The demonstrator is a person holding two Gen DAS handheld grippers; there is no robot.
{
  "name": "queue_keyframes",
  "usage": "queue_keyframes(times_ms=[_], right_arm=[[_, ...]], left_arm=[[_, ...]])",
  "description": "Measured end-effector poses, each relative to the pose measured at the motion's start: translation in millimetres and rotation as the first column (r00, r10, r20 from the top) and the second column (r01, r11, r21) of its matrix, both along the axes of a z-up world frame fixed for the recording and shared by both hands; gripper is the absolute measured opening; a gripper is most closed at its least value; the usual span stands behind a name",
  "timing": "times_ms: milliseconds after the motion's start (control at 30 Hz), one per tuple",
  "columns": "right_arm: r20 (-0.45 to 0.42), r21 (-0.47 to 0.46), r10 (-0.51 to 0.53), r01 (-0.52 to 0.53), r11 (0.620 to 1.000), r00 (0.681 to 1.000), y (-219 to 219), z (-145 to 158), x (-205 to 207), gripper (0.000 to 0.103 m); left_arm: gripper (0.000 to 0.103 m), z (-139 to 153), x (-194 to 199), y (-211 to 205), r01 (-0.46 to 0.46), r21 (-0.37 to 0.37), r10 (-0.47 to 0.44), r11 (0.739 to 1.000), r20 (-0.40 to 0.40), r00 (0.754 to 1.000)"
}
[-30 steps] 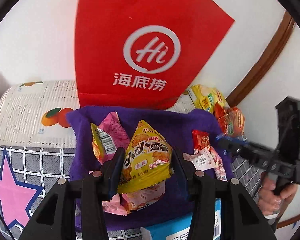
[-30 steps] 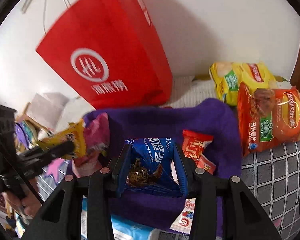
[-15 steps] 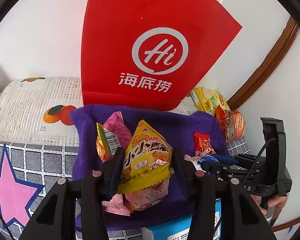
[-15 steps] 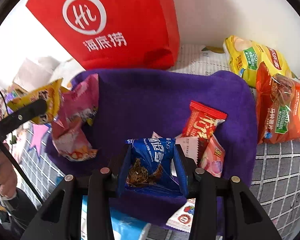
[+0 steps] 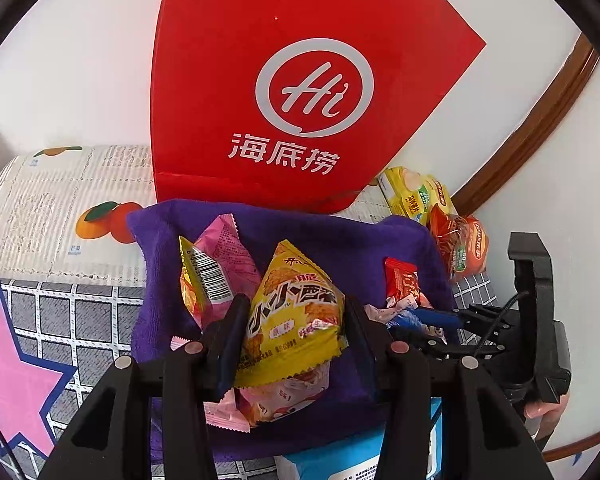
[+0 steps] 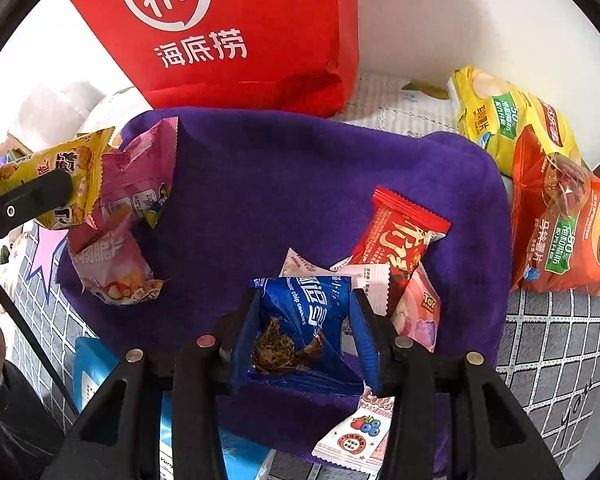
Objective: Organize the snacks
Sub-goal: 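Release the blue packet onto the towel with the right tool while the left tool releases the yellow packet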
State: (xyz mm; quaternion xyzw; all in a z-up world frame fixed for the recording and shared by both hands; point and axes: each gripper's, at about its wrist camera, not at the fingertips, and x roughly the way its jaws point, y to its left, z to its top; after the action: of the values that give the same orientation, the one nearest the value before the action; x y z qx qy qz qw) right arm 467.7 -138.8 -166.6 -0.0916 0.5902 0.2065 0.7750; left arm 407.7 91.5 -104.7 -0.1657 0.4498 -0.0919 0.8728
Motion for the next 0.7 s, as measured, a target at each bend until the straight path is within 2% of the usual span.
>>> queue_keyframes(times_ms=[133,267,633,700], right_arm=[[0.031,0.008,0.003,-0.003,1.0,1.0,2,7,-2,0.053],[0.057,0.031,-0.026,0.024,0.999,0.998,-4,18,-1,0.055],[0.056,0.072,-0.134,0.13,0.989,0.989,-28,28,9,0.055],[0.051,0.075,-0.144,0.14,0.987,0.988,-29,28,10,0.055]], left_arm=[[0.046,-1,0,3,-0.008,-0.021,0.008,1.0,0.005,1.0],[0.046,-2,1,4,-0.015,-0.043,0.016,0.999,0.022,1.0],[0.047,-13,8,6,-0.052,0.0,0.052,0.999,0.006,0.999],[0.051,-17,9,5,-0.04,0.008,0.04,0.999,-0.011,0.999]])
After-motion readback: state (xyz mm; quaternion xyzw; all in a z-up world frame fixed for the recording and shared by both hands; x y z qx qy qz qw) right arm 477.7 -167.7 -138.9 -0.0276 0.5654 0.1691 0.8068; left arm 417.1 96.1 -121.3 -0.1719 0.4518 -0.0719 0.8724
